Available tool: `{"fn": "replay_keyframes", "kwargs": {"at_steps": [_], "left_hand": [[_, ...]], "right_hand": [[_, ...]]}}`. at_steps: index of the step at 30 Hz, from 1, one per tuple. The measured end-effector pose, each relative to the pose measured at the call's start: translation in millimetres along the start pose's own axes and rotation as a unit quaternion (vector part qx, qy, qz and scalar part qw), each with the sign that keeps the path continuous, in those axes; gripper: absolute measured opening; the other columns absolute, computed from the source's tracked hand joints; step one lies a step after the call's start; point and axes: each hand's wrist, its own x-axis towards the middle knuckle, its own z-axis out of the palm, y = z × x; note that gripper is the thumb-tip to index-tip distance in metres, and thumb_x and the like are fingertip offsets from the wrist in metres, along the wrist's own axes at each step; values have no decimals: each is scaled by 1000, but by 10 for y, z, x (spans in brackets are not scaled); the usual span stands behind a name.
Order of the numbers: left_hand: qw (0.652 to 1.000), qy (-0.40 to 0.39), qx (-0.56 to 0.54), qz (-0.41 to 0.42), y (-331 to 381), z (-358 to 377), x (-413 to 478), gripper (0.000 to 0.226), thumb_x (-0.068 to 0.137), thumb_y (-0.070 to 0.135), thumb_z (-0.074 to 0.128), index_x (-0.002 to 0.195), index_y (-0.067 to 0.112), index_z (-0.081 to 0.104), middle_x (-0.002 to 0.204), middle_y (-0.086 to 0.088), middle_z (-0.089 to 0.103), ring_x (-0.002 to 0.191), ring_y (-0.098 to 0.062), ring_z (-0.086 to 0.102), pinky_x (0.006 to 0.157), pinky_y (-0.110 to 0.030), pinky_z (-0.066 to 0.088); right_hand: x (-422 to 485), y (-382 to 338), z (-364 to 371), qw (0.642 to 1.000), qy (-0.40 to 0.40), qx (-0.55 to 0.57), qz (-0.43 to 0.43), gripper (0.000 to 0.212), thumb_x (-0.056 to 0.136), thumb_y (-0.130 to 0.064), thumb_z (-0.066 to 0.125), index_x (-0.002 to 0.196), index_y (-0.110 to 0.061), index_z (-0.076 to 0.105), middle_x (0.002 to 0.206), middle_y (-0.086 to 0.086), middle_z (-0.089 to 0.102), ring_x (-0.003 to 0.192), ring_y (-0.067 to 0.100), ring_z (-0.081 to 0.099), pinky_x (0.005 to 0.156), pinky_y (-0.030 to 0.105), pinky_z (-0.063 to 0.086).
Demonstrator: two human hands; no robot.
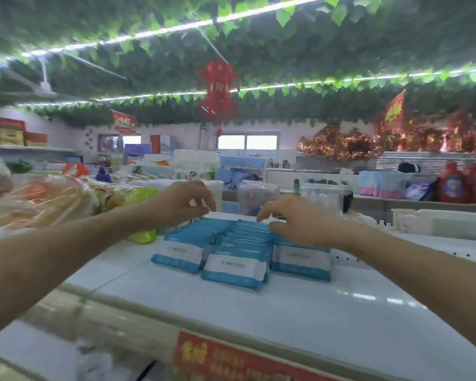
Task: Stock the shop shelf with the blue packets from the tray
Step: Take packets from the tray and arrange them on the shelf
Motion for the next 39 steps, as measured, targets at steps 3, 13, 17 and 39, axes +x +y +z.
{"fn": "replay_keyframes", "kwargs": {"at_steps": [3, 13, 17, 39], "left_hand": [[996, -4, 53, -73, -286, -535, -976, 15, 99, 27, 63, 103, 37, 73, 102, 22, 64, 93, 2, 62, 81, -23, 53], [898, 45, 147, -413, -111, -2353, -5623, 19, 97, 21, 69, 109, 34, 73, 103, 21, 72, 95, -1, 68, 83, -22, 54], [807, 65, 159, -565, 688, -2440, -7750, 17, 96, 21, 71, 105, 35, 72, 99, 35, 68, 92, 13, 64, 79, -5, 44], [633, 52, 56, -770, 2488, 461, -10474, 25, 92, 21, 62, 114, 28, 71, 126, 9, 58, 119, -15, 54, 107, -31, 41]], "right_hand": [[339, -694, 129, 998, -3, 22, -66, 27, 97, -23, 61, 120, -34, 70, 110, -17, 59, 103, 7, 57, 91, 29, 47], [799, -4577, 1039, 919, -89, 146, -355, 28, 97, -30, 56, 124, -33, 63, 117, -11, 63, 104, 11, 60, 91, 36, 51], [232, -6195, 1604, 844, -140, 182, -485, 35, 98, -31, 56, 133, -36, 57, 118, -17, 58, 103, 7, 58, 92, 32, 49], [-2971, -8498, 3963, 721, -366, 251, -532, 32, 94, -23, 58, 124, -31, 64, 128, -15, 48, 122, 8, 48, 111, 30, 40]]}}
